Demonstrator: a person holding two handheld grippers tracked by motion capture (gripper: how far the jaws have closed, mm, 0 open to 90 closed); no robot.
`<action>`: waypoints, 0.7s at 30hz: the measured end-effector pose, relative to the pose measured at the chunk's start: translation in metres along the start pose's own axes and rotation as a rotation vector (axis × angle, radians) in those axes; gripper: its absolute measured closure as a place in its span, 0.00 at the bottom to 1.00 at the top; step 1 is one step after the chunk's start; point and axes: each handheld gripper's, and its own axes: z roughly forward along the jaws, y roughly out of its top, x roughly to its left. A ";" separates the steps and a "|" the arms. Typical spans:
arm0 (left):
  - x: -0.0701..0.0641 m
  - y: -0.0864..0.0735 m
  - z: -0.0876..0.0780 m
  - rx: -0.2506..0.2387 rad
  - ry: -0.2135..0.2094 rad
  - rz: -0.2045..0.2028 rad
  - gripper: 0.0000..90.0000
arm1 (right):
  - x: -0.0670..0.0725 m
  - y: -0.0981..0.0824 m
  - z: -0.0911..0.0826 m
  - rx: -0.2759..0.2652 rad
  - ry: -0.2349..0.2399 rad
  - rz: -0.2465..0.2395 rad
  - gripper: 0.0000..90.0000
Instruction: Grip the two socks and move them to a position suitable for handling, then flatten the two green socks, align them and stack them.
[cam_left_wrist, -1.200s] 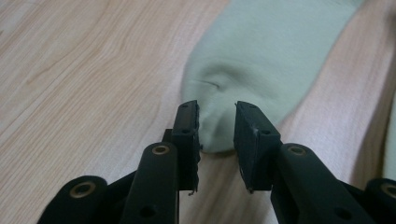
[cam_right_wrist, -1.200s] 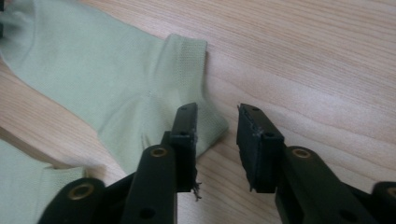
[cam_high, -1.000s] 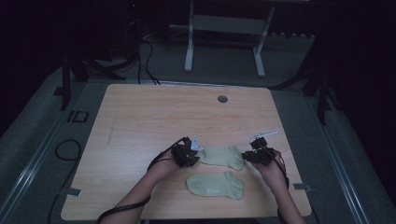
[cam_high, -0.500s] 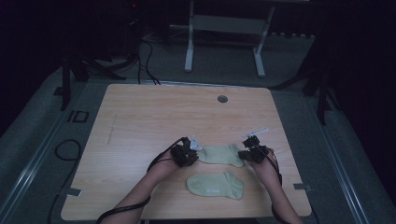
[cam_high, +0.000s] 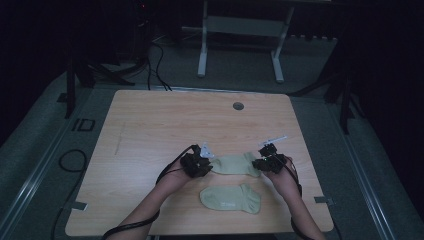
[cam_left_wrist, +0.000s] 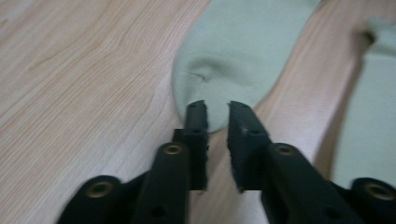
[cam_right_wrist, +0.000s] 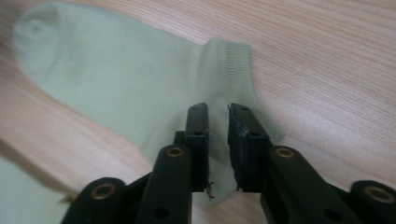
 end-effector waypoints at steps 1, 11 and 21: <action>-0.002 -0.001 -0.005 0.002 -0.002 -0.005 0.83 | 0.004 -0.002 -0.004 -0.012 0.005 -0.020 0.81; -0.043 -0.024 -0.026 0.038 -0.058 0.005 0.72 | 0.034 -0.047 -0.028 -0.059 0.122 -0.087 0.69; -0.053 -0.036 -0.019 0.095 -0.037 0.029 0.67 | 0.038 -0.083 -0.033 -0.025 0.055 -0.120 0.66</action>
